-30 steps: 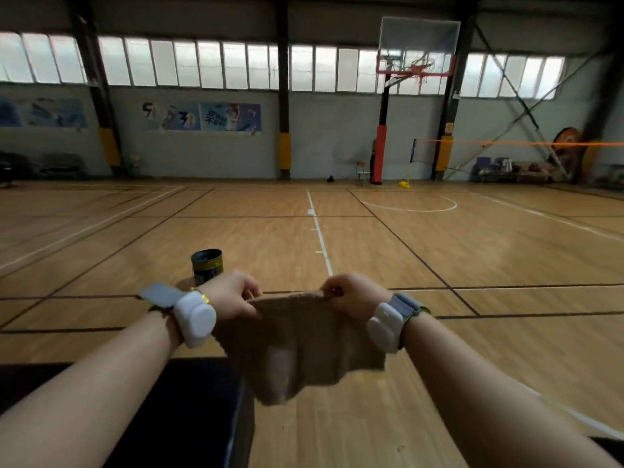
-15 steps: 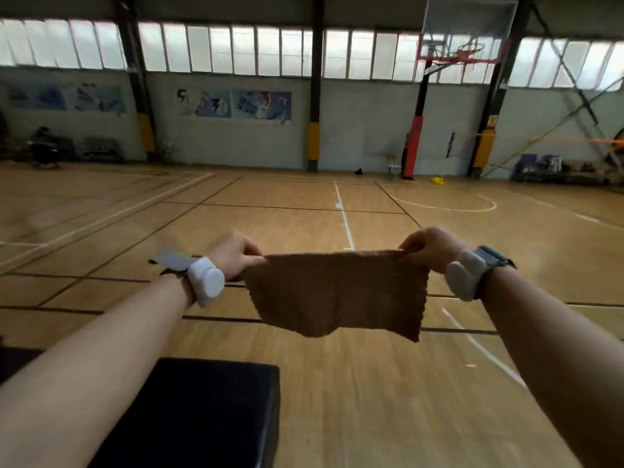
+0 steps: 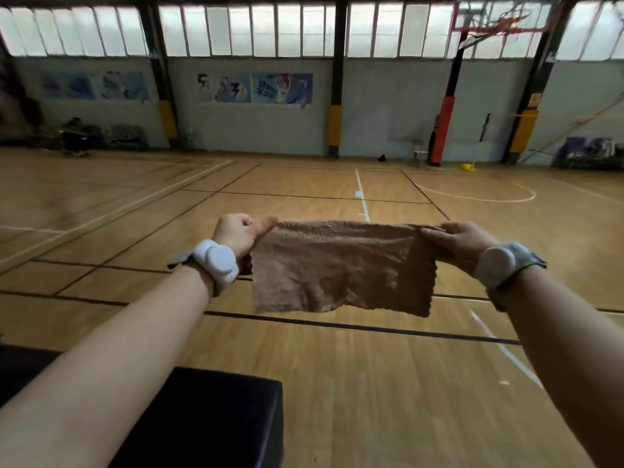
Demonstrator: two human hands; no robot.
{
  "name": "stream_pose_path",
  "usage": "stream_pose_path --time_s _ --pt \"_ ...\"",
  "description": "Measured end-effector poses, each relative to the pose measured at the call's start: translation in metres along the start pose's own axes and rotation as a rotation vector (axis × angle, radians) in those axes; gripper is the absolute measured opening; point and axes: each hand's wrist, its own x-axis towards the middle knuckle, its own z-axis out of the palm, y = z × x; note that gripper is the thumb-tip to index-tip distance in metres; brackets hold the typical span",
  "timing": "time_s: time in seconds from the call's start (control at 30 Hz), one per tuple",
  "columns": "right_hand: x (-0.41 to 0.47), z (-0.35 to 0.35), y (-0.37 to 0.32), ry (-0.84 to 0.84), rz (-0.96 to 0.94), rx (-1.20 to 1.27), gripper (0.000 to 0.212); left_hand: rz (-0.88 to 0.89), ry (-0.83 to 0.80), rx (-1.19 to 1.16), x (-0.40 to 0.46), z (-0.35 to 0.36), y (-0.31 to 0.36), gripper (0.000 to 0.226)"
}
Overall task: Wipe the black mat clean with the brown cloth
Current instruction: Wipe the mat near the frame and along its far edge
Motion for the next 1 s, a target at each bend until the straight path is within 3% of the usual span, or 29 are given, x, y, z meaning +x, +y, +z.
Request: stream_pose_path --time_s 0.2,0.33,0.5,0.6,0.7,0.73,0.87,1.0 --pt "0.104 -0.015 0.021 -0.088 0.036 0.212 0.021 -0.267 -0.168 -0.566 0.063 0.054 -0.012 0.028" --pt "0.17 -0.021 0.032 -0.119 0.074 0.243 0.013 -0.351 -0.191 -0.552 0.098 0.085 -0.02 0.014" --pt "0.256 0.004 0.054 -0.066 0.126 0.192 0.024 -0.6 0.012 -0.561 0.147 0.135 -0.043 0.015" --pt "0.3 0.036 0.066 -0.049 0.126 0.14 0.019 -0.712 0.101 -0.586 0.181 0.168 -0.066 0.021" --pt "0.341 0.077 0.073 -0.043 0.129 0.078 0.019 -0.747 0.125 -0.585 0.234 0.198 -0.111 0.059" --pt "0.354 0.092 0.075 -0.051 0.116 0.056 0.022 -0.755 0.104 -0.595 0.246 0.207 -0.11 0.061" --pt "0.404 0.158 0.074 -0.111 0.072 0.006 0.023 -0.708 0.04 -0.547 0.287 0.247 -0.084 0.02" --pt "0.444 0.221 0.068 -0.241 0.086 0.026 0.023 -0.693 -0.017 -0.511 0.338 0.272 -0.093 0.01"
